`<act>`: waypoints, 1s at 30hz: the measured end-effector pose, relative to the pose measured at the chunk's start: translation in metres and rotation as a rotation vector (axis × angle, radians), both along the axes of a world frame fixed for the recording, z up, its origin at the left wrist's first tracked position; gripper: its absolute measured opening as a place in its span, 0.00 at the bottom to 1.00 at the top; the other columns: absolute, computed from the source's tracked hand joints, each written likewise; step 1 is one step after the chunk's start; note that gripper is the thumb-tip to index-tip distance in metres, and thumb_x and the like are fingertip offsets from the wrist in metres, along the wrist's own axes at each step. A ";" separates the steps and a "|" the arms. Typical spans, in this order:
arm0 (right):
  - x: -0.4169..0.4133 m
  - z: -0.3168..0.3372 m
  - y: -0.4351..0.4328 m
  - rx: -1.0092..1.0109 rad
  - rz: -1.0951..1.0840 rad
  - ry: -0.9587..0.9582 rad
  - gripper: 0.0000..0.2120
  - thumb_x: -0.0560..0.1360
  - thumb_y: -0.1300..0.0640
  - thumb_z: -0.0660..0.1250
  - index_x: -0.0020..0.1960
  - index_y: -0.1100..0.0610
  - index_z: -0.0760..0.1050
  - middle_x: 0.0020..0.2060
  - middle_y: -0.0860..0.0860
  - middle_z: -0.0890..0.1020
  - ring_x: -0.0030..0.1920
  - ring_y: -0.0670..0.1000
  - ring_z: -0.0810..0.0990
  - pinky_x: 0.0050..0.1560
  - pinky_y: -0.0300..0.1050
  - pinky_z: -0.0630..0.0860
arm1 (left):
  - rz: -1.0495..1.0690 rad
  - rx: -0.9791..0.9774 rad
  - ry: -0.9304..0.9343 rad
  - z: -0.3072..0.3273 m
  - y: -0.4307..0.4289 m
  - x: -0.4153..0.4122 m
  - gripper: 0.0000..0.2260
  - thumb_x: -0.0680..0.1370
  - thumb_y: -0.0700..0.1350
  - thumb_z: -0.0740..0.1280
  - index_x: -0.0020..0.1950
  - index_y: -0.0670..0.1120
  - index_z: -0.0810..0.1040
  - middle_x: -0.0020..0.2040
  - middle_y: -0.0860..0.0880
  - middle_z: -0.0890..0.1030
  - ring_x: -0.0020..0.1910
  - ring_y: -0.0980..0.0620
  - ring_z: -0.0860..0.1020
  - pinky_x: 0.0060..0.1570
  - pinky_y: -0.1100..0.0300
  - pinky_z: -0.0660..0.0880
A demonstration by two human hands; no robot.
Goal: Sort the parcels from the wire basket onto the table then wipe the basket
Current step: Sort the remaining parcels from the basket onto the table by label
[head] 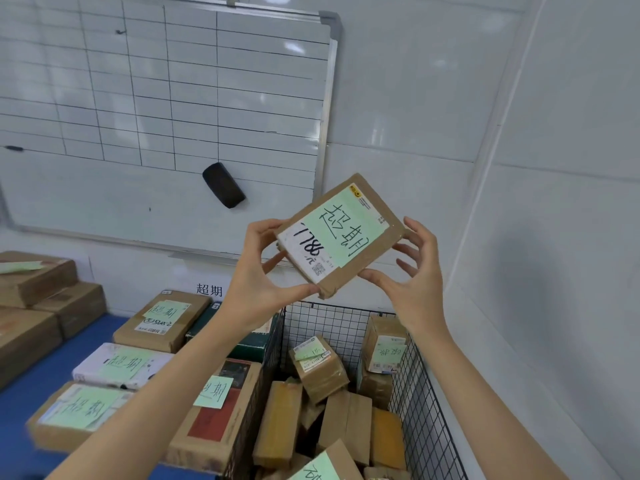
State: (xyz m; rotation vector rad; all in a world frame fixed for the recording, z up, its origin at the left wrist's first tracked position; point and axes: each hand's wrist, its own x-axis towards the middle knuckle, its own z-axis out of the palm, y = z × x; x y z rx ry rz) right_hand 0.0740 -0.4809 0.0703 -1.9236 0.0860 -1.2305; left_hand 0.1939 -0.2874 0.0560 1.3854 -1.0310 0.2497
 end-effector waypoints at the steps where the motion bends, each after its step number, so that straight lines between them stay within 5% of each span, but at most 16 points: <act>1: 0.002 -0.002 0.003 0.014 0.014 0.003 0.46 0.60 0.48 0.80 0.72 0.45 0.62 0.62 0.34 0.73 0.62 0.38 0.74 0.60 0.32 0.71 | 0.020 0.002 -0.008 -0.001 0.003 0.000 0.39 0.61 0.50 0.82 0.65 0.54 0.64 0.65 0.53 0.75 0.68 0.56 0.71 0.61 0.70 0.71; 4: 0.011 -0.006 0.015 0.033 0.070 0.008 0.46 0.60 0.48 0.80 0.71 0.43 0.60 0.64 0.33 0.70 0.62 0.36 0.74 0.60 0.30 0.72 | 0.088 0.006 -0.017 -0.006 0.018 0.000 0.39 0.61 0.50 0.82 0.65 0.55 0.64 0.64 0.55 0.75 0.67 0.55 0.72 0.60 0.69 0.72; 9: 0.028 -0.011 0.045 0.062 0.208 0.027 0.41 0.61 0.51 0.80 0.68 0.46 0.64 0.65 0.32 0.70 0.66 0.38 0.72 0.68 0.44 0.72 | 0.148 -0.022 0.060 -0.019 0.051 -0.003 0.44 0.61 0.54 0.80 0.73 0.53 0.64 0.66 0.58 0.75 0.68 0.56 0.72 0.60 0.65 0.75; 13: 0.038 -0.013 0.073 -0.007 0.332 0.096 0.43 0.65 0.46 0.77 0.74 0.45 0.60 0.66 0.24 0.65 0.69 0.35 0.67 0.67 0.36 0.68 | 0.239 -0.033 0.096 -0.025 0.080 -0.009 0.42 0.62 0.53 0.79 0.73 0.54 0.66 0.66 0.55 0.75 0.67 0.56 0.72 0.59 0.67 0.75; 18: 0.043 -0.014 0.113 -0.056 0.478 0.140 0.45 0.67 0.42 0.73 0.76 0.39 0.53 0.78 0.38 0.56 0.73 0.38 0.63 0.67 0.40 0.68 | 0.342 -0.081 0.128 -0.028 0.115 -0.024 0.39 0.64 0.53 0.79 0.72 0.52 0.67 0.67 0.52 0.75 0.68 0.53 0.72 0.61 0.56 0.77; 24: 0.049 -0.024 0.155 -0.046 0.595 0.191 0.43 0.69 0.41 0.72 0.75 0.32 0.49 0.78 0.36 0.52 0.76 0.42 0.60 0.70 0.51 0.68 | 0.483 -0.091 0.118 -0.032 0.150 -0.042 0.37 0.63 0.55 0.78 0.70 0.55 0.68 0.64 0.58 0.76 0.67 0.54 0.74 0.62 0.53 0.76; 30: 0.060 -0.032 0.180 -0.010 0.674 0.256 0.43 0.71 0.39 0.70 0.75 0.28 0.45 0.74 0.28 0.52 0.76 0.45 0.60 0.60 0.30 0.63 | 0.463 -0.111 0.161 -0.038 0.172 -0.036 0.36 0.64 0.53 0.79 0.68 0.58 0.68 0.66 0.55 0.76 0.67 0.53 0.74 0.60 0.61 0.76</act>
